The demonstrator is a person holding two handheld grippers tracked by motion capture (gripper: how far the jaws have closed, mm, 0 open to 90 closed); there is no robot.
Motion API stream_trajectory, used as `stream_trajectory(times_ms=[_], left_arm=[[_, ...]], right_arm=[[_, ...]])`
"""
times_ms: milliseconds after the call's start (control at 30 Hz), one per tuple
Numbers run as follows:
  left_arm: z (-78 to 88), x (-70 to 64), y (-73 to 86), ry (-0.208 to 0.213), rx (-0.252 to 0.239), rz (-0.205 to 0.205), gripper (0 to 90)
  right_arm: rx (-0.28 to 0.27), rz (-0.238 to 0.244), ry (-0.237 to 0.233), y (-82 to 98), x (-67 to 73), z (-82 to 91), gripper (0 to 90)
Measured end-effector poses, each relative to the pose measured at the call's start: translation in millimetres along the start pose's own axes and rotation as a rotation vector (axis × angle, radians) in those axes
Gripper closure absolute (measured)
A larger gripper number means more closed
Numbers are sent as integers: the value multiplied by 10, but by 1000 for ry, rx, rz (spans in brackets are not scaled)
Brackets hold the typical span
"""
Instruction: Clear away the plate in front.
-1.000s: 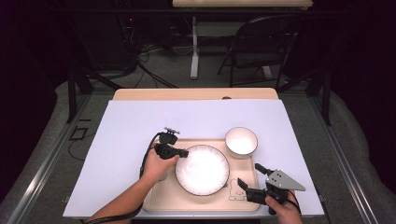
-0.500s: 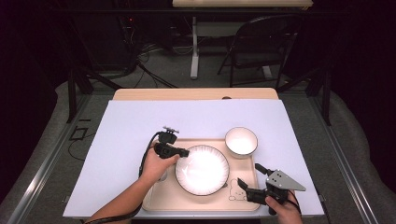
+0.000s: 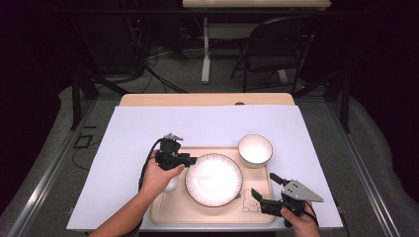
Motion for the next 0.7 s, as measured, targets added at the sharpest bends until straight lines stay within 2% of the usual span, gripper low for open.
stream_trajectory(times_ms=[167,400,500,700], left_arm=[[143,66,29,-5,-49,-1,574],[258,244,153,-6,-104,67,533],[283,339,228,-35,-122,81,515],[391,507,342,-103,-172,84,477]], right_arm=[[-1,2,0,-1,4,0,142],[0,3,1,-1,5,-1,142],[1,3,1,0,6,-1,142],[0,2,2,0,4,-1,143]])
Point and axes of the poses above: each handheld gripper's, and its own axes: z roughly backward along the jaws, y roughly out of its underside, x roughly to its left, the point moved 9 cm from there along -z, roughly forward along the jaws, and after that the axes turned 2 degrees about z, right-handed, at the moved point
